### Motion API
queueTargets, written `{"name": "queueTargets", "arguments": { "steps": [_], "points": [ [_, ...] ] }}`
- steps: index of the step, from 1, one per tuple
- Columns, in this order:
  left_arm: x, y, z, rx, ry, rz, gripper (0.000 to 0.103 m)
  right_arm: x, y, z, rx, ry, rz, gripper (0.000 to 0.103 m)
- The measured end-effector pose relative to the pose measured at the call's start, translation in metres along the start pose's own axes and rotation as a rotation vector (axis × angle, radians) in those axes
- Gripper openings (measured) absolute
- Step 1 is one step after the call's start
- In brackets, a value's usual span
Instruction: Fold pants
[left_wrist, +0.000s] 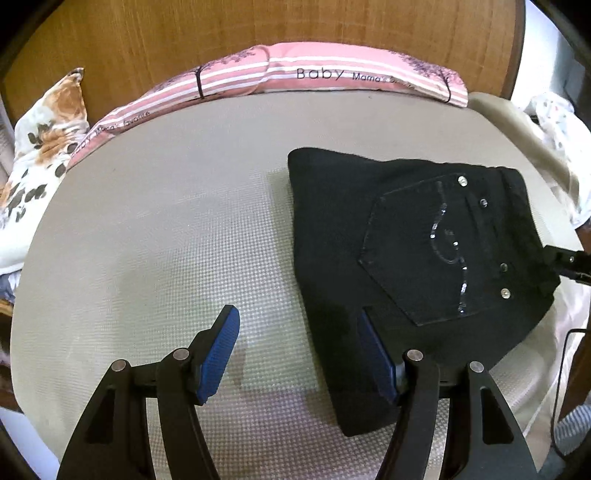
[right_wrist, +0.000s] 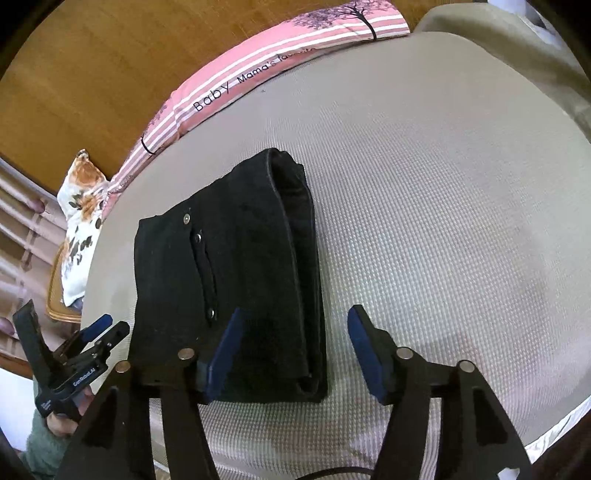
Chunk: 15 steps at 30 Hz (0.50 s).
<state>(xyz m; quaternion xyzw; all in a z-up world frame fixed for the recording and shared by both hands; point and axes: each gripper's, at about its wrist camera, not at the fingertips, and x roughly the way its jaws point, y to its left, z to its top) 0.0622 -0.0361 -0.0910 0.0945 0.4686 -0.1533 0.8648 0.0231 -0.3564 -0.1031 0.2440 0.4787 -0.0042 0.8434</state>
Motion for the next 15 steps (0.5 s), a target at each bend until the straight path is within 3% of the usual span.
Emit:
{"name": "queueTargets", "arguments": {
  "steps": [7, 15],
  "points": [
    [0.008, -0.003, 0.006, 0.003, 0.030, 0.046, 0.067, 0.011, -0.002, 0.006, -0.010, 0.028, -0.001, 0.063],
    [0.015, -0.005, 0.008, -0.006, 0.067, 0.042, 0.067, 0.027, -0.013, 0.013, 0.011, 0.073, 0.034, 0.067]
  ]
}}
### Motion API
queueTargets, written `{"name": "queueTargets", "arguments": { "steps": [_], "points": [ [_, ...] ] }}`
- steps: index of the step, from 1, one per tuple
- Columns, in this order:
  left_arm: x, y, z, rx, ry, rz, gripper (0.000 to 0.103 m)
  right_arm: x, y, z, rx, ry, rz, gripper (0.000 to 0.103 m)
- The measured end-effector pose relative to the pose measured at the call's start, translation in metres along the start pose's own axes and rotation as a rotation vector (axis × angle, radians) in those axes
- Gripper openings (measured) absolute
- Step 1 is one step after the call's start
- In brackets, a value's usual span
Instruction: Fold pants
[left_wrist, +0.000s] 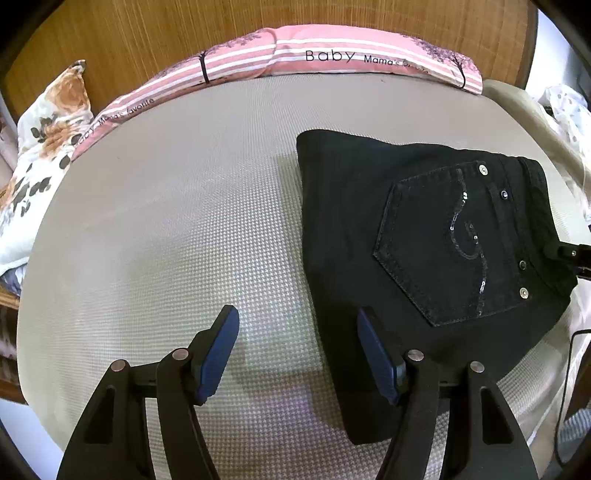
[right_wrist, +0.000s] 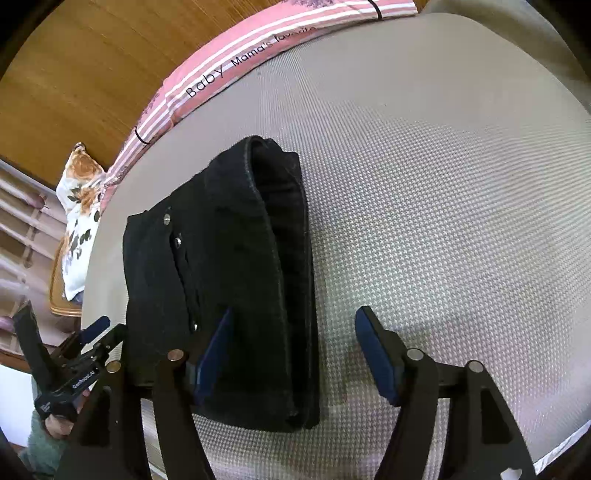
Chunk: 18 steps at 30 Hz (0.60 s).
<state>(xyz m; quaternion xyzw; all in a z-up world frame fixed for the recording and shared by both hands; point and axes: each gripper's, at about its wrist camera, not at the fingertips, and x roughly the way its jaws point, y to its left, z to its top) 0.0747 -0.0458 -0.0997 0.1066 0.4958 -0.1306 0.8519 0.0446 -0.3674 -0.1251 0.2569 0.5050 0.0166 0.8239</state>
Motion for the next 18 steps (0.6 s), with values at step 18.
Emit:
{"name": "queueTargets", "arguments": {
  "steps": [18],
  "points": [
    [0.021, 0.017, 0.005, -0.149, 0.119, -0.268, 0.068, 0.006, -0.013, 0.009, -0.013, 0.014, 0.123, 0.068]
  ]
}}
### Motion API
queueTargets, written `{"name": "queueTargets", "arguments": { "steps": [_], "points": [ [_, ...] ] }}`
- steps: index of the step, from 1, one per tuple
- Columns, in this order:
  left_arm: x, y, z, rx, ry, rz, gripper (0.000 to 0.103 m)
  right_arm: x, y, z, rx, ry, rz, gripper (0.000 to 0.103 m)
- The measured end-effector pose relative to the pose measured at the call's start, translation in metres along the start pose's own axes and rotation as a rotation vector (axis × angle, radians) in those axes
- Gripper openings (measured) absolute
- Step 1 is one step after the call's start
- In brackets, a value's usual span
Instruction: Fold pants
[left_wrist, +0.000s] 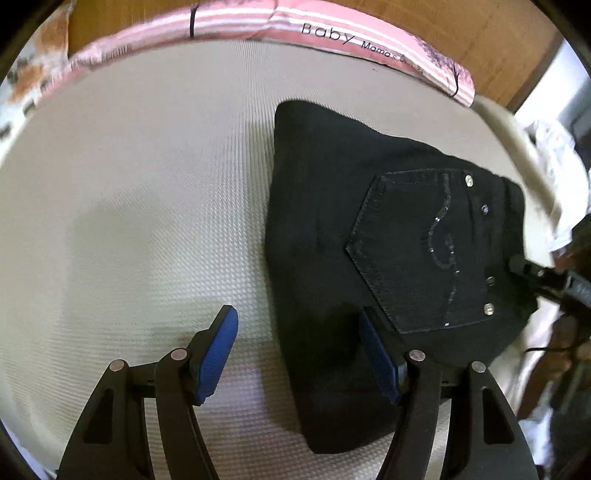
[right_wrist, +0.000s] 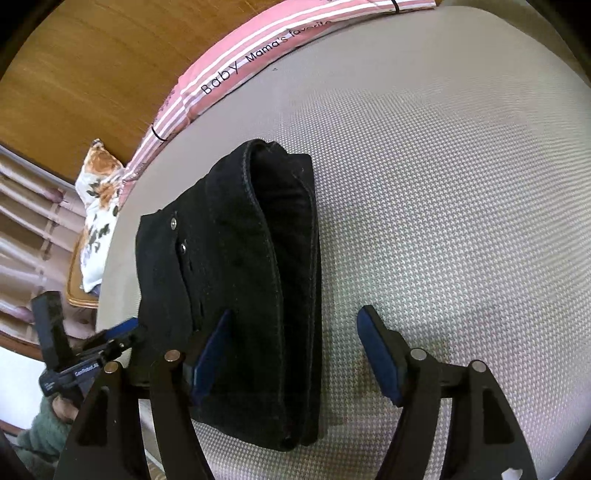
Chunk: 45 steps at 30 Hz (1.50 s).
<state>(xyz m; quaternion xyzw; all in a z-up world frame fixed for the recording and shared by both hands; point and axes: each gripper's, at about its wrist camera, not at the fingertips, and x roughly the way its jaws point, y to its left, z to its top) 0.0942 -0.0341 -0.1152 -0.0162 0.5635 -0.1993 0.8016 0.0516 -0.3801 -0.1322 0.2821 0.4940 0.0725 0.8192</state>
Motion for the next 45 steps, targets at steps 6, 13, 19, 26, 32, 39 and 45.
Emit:
{"name": "queueTargets", "arguments": {
  "steps": [6, 13, 19, 26, 32, 39, 45],
  "points": [
    [0.002, 0.014, 0.002, -0.073, 0.016, -0.124, 0.068, -0.002, -0.020, 0.005, 0.062, 0.024, 0.130, 0.068],
    [0.009, 0.029, 0.014, -0.142, 0.033, -0.262, 0.068, 0.003, -0.030, 0.007, 0.077, 0.054, 0.275, 0.069],
    [0.015, 0.036, 0.025, -0.164, 0.056, -0.359, 0.075, 0.021, -0.023, 0.016, 0.070, 0.101, 0.330, 0.055],
    [0.020, 0.027, 0.033, -0.113, 0.036, -0.397, 0.078, 0.037, -0.008, 0.033, 0.028, 0.117, 0.354, 0.055],
    [0.019, 0.023, 0.030, -0.101, 0.001, -0.356, 0.057, 0.039, -0.008, 0.037, 0.017, 0.113, 0.356, 0.055],
    [0.015, 0.031, 0.026, -0.134, -0.007, -0.335, 0.034, 0.041, -0.009, 0.037, 0.037, 0.114, 0.342, 0.050],
    [0.014, 0.035, 0.025, -0.162, -0.008, -0.381, 0.034, 0.043, -0.006, 0.039, 0.037, 0.109, 0.339, 0.050]
  ]
}}
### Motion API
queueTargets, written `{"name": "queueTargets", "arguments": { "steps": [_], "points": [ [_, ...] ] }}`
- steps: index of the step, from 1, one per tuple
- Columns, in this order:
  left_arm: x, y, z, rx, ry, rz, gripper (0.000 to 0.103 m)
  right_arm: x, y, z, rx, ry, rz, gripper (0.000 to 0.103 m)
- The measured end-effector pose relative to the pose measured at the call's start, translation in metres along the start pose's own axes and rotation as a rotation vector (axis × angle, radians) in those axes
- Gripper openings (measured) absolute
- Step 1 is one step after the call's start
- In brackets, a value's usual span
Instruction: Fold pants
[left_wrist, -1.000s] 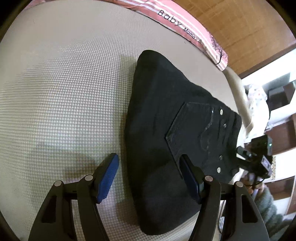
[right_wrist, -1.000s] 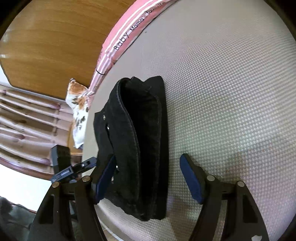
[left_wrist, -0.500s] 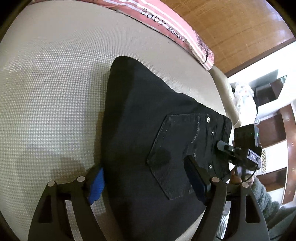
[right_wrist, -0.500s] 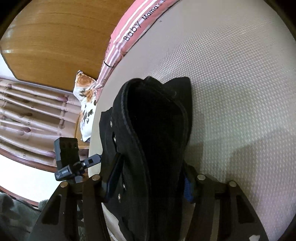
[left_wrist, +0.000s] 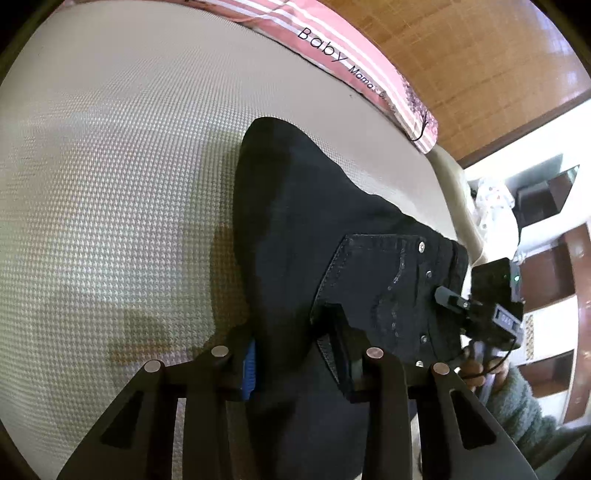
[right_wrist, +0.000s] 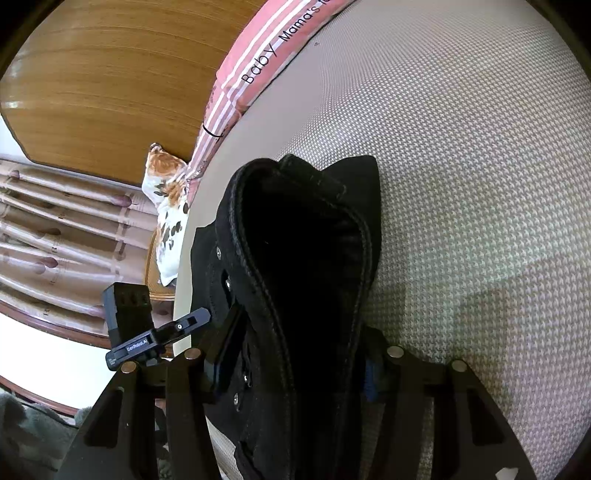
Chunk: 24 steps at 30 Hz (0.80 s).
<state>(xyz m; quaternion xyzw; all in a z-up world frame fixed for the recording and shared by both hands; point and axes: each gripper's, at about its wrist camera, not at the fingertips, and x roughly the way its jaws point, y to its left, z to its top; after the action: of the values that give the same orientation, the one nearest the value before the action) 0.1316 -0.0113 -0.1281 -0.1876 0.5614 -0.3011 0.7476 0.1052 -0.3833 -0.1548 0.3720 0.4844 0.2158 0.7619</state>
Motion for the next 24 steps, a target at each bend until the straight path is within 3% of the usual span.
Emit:
{"name": "queueTargets", "arguments": {
  "steps": [7, 9, 12, 18, 21, 24],
  "points": [
    [0.009, 0.017, 0.006, -0.063, 0.063, -0.108, 0.034, 0.000, 0.001, -0.001, -0.001, -0.003, -0.002, 0.050],
    [0.010, 0.016, 0.008, -0.067, 0.069, -0.108, 0.034, -0.001, 0.000, -0.001, -0.002, -0.003, -0.002, 0.050],
    [0.012, 0.005, 0.011, -0.018, 0.066, -0.051, 0.035, 0.000, 0.002, -0.001, 0.001, -0.005, -0.009, 0.051],
    [0.020, -0.034, 0.003, 0.144, 0.011, 0.180, 0.034, 0.006, 0.020, -0.004, -0.021, -0.027, -0.107, 0.054],
    [0.021, -0.046, 0.000, 0.191, -0.008, 0.246, 0.029, 0.007, 0.030, -0.006, -0.032, -0.052, -0.176, 0.048],
    [0.018, -0.058, -0.002, 0.238, -0.037, 0.288, 0.021, 0.002, 0.035, -0.007, -0.004, -0.082, -0.173, 0.038]
  ]
}}
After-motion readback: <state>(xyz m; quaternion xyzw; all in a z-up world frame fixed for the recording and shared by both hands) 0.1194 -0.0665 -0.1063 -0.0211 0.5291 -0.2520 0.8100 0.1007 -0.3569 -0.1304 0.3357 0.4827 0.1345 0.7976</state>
